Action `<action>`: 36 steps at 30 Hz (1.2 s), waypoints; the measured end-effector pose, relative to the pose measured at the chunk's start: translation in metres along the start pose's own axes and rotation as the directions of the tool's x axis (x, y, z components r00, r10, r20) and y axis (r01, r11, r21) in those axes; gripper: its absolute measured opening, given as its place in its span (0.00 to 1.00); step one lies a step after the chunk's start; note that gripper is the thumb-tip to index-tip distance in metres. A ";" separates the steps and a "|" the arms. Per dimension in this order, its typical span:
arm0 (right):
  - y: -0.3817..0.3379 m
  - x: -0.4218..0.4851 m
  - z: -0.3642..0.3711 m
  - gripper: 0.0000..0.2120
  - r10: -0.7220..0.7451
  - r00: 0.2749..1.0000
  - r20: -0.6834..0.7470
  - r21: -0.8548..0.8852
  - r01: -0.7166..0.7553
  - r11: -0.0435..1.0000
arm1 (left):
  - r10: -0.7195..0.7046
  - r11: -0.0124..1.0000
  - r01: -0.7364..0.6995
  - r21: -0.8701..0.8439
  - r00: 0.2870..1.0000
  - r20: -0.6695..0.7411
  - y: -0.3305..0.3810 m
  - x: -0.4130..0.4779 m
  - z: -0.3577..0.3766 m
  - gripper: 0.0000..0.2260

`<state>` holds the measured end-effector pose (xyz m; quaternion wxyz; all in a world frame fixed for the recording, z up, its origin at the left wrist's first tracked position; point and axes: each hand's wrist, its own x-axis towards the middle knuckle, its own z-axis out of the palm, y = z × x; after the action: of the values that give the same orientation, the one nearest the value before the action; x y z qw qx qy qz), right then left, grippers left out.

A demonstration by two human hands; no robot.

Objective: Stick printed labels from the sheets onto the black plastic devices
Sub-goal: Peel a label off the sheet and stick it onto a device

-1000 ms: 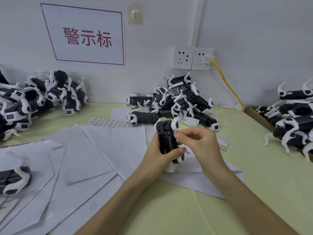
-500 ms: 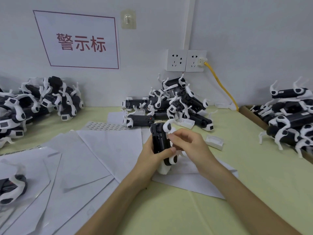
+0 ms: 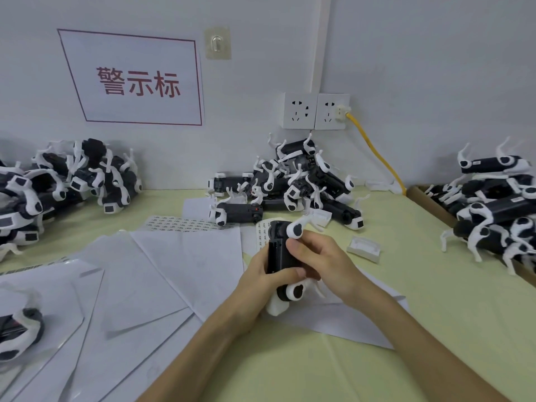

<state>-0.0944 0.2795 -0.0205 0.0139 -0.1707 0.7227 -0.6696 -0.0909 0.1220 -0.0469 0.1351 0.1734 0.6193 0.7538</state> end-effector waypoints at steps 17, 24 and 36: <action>0.001 -0.003 -0.005 0.19 -0.026 0.998 0.065 -0.080 0.031 0.996 | -0.027 0.997 0.029 -0.066 0.999 0.023 0.001 -0.001 0.002 0.16; 0.006 0.002 -0.005 0.20 -0.043 0.999 0.014 -0.098 0.045 0.994 | -0.025 0.999 0.024 -0.027 1.000 -0.008 0.004 0.000 0.002 0.18; 0.005 -0.003 -0.001 0.16 -0.021 0.999 0.038 -0.085 0.024 0.996 | -0.078 0.996 0.077 -0.042 0.997 -0.030 0.002 0.001 0.000 0.18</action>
<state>-0.0932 0.2811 -0.0254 0.0123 -0.1918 0.7481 -0.6351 -0.0920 0.1218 -0.0448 0.1581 0.1347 0.6120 0.7631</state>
